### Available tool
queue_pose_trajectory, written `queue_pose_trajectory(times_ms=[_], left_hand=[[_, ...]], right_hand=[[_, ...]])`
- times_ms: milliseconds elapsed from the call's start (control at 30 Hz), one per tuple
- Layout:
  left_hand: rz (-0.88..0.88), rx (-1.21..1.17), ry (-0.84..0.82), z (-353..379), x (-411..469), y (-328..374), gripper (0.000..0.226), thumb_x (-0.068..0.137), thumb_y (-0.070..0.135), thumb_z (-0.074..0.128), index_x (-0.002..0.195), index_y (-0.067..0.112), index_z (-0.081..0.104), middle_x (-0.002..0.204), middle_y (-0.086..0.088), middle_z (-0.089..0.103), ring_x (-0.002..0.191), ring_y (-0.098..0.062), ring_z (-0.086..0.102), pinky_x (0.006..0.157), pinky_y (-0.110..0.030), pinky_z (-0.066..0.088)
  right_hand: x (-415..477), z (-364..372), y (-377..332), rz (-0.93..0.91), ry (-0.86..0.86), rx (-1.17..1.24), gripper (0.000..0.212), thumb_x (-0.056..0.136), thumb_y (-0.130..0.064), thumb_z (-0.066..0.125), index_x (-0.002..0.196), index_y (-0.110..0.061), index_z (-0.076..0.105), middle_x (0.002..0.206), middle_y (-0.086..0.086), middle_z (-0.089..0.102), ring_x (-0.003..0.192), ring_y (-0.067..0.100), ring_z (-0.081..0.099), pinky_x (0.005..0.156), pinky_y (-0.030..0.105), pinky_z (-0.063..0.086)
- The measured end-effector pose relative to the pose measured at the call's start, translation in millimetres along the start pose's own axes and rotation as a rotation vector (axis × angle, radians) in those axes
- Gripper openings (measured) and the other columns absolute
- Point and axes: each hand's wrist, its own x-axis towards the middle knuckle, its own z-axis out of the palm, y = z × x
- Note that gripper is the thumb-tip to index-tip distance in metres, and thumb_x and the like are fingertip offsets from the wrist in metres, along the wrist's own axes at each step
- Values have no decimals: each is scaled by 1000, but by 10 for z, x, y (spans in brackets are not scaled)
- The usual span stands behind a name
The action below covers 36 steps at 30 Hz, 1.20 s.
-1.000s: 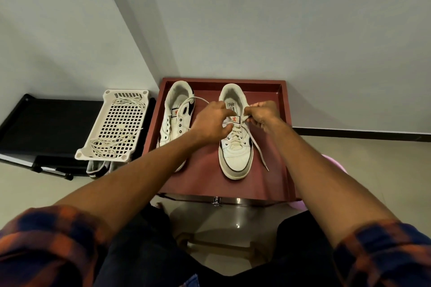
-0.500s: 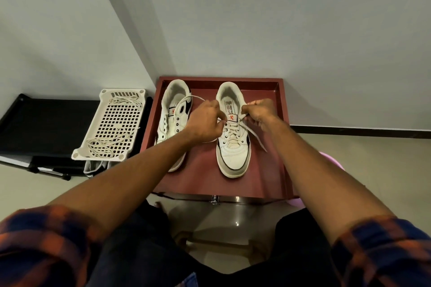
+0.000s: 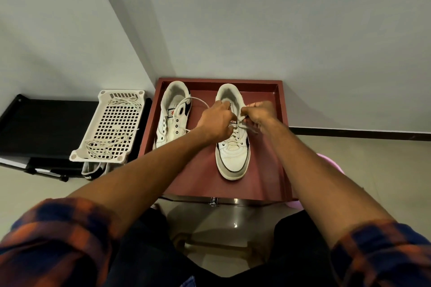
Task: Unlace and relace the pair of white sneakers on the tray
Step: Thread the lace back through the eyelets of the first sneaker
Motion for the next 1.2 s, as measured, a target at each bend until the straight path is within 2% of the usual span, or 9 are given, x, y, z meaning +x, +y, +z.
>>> queue_pose_trajectory(times_ms=[133,300,467,633,800,867,967,1100,1200], left_hand=[[-6,26,24,54,24,48,23,95,29,58,106,19,76,108,-5,55,108,-25,49,71,-38,48],[45,59,87,56,-83,-88,20,93,23,55,94,14,73,103,-6,55,99,-27,50,64,-34,38],[32,-9,133,10,-237,-352,20,85,25,57,88,15,75,95,-5,59,93,-28,54,71,-42,52],[-57,-62,154,-25,-248,-394,26,83,27,54,94,15,75,99,-6,60,100,-27,53,73,-45,53],[2,-18,116,-29,-103,-108,37,86,34,62,120,21,69,111,-7,57,108,-26,50,78,-39,48],[16,72,49,5,-31,-28,35,88,37,60,118,20,71,116,-6,54,113,-26,48,80,-40,48],[-9,87,19,49,27,38,30,93,38,60,109,17,74,116,-6,52,113,-26,47,82,-41,49],[20,76,48,59,-8,17,26,94,34,58,104,17,75,111,-4,54,107,-25,48,74,-36,44],[17,-26,113,3,-118,-114,20,89,29,63,98,20,78,102,0,58,99,-24,49,71,-34,43]], right_hand=[[-3,-7,11,3,-9,27,20,80,7,71,67,-7,64,47,7,63,33,11,56,34,19,43],[11,-15,9,12,-10,3,17,80,4,74,70,-8,67,49,8,65,34,11,56,33,16,38],[41,-32,26,40,-13,20,14,80,6,73,73,-5,68,53,12,67,35,10,57,34,17,41],[42,-18,22,32,-18,10,12,81,6,74,76,-3,69,54,12,68,40,13,61,36,19,44],[49,-10,25,20,-15,17,15,80,3,75,72,-7,68,55,11,67,40,15,60,40,24,51],[52,-1,31,17,-12,21,15,80,1,76,71,-8,68,56,10,68,42,17,61,46,27,54],[50,-1,44,15,-15,20,17,80,0,76,70,-9,67,53,8,67,41,17,61,45,26,52],[30,-6,43,5,-18,15,15,78,3,75,70,-8,68,59,12,69,43,19,62,51,31,57],[16,-39,32,5,-18,12,14,78,5,74,71,-6,69,55,11,68,43,16,61,40,23,49]])
